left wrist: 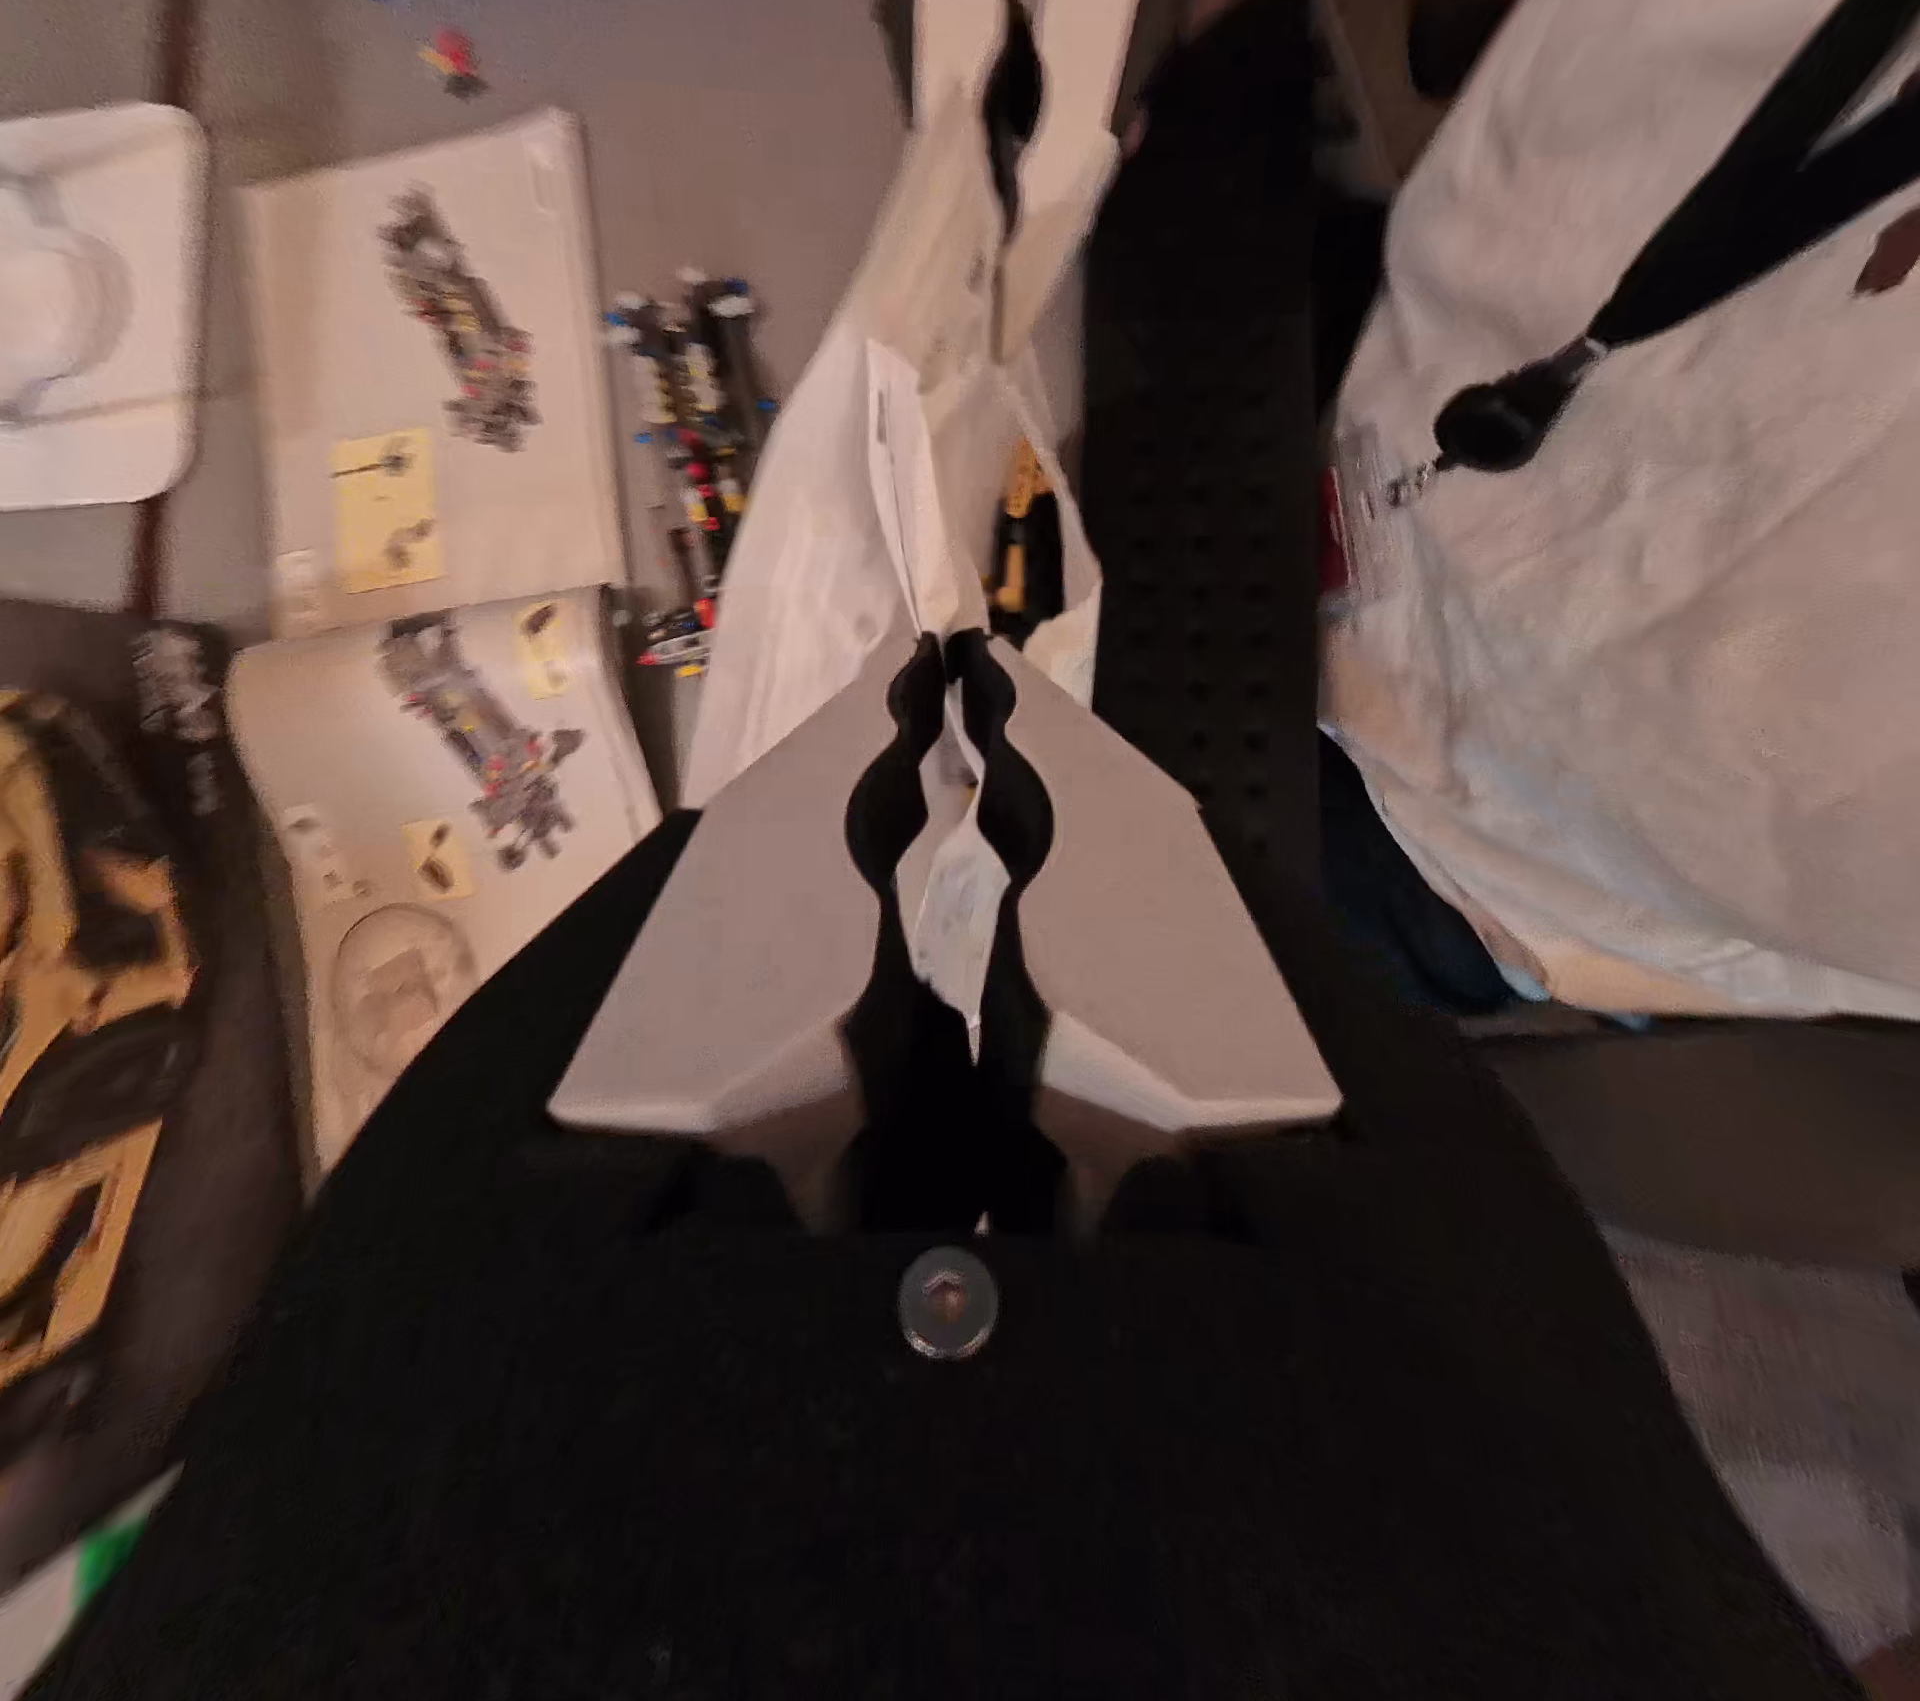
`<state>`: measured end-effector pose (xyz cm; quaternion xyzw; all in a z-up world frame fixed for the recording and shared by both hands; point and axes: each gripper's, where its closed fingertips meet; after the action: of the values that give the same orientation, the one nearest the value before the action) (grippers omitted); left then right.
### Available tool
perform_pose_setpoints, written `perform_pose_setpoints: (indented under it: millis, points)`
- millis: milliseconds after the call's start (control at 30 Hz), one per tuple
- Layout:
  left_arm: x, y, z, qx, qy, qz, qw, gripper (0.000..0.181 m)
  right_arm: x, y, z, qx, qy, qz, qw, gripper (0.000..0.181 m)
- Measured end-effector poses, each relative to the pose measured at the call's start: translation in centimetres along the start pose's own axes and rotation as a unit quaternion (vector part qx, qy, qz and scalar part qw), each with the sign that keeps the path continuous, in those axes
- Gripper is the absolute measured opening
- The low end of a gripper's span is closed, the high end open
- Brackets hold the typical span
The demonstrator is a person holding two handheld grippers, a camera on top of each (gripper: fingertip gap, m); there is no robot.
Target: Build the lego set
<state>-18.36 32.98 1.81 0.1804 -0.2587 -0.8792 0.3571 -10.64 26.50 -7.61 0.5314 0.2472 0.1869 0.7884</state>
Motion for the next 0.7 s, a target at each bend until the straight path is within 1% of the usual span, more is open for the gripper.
perform_pose_setpoints:
  millis: [67, 133, 167, 233, 300, 333, 367, 400, 433, 467, 500, 533, 567, 633, 700]
  points:
    - [-1.1, -0.9, 3.9, 0.037, 0.052, 0.035, 0.997, 0.002, 0.2, -0.1, 0.3, -0.004, -0.006, 0.001, 1.000, 0.000]
    - [-2.3, -2.8, 7.2, 0.065, 0.107, 0.083, 0.989, 0.002, 0.4, -0.3, 1.1, -0.009, -0.012, 0.004, 1.000, 0.000]
    - [-3.0, -4.7, 8.3, 0.057, 0.140, 0.110, 0.982, 0.002, 0.6, -0.4, 1.6, -0.012, -0.013, 0.004, 1.000, 0.000]
    - [-4.6, -10.3, 9.5, -0.005, 0.217, 0.169, 0.961, 0.002, 1.0, -0.7, 2.7, -0.015, -0.020, 0.003, 1.000, 0.000]
    - [-5.0, -15.9, 9.0, -0.072, 0.258, 0.223, 0.937, 0.001, 1.4, -0.9, 3.8, -0.013, -0.019, -0.006, 1.000, 0.000]
    - [-4.7, -18.5, 8.0, -0.108, 0.261, 0.243, 0.928, 0.001, 1.6, -0.9, 4.3, -0.010, -0.020, -0.011, 1.000, 0.000]
    - [-4.2, -20.5, 6.7, -0.134, 0.253, 0.256, 0.923, 0.002, 1.9, -0.9, 4.7, -0.007, -0.024, -0.019, 1.000, 0.000]
    - [-3.6, -21.8, 5.2, -0.141, 0.240, 0.264, 0.924, 0.002, 2.2, -0.9, 5.0, -0.008, -0.028, -0.026, 0.999, 0.000]
    - [-3.1, -22.4, 3.8, -0.124, 0.219, 0.276, 0.928, 0.002, 2.4, -0.8, 5.2, -0.009, -0.033, -0.031, 0.999, 0.000]
    - [-2.7, -22.3, 2.6, -0.087, 0.193, 0.298, 0.931, 0.002, 2.6, -0.7, 5.3, -0.010, -0.037, -0.031, 0.999, 0.000]
    - [-2.7, -22.3, 1.9, -0.051, 0.179, 0.323, 0.928, 0.002, 2.6, -0.5, 5.4, -0.007, -0.039, -0.030, 0.999, 0.000]
    - [-2.8, -22.5, 1.6, -0.028, 0.169, 0.346, 0.923, 0.002, 2.5, -0.3, 5.5, -0.004, -0.040, -0.030, 0.999, 0.000]
    - [-2.7, -23.0, 1.3, -0.022, 0.161, 0.360, 0.919, 0.002, 2.5, -0.1, 5.4, -0.003, -0.043, -0.031, 0.999, 0.000]
    - [-3.2, -25.1, 1.2, -0.055, 0.195, 0.361, 0.910, 0.001, 2.8, -0.2, 5.3, -0.007, -0.057, -0.032, 0.998, 0.000]
    - [-3.6, -26.8, 1.6, -0.107, 0.238, 0.342, 0.903, 0.001, 3.2, -0.3, 5.3, -0.009, -0.070, -0.036, 0.997, 0.000]
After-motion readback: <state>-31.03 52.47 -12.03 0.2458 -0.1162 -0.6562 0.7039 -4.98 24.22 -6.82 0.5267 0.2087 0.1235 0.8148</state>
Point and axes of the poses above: each gripper's, where its closed fingertips meet, z back along the fingers, y out of its top, x = y × z across the jaws, and after that the axes turned 2 degrees about -z, right-handed
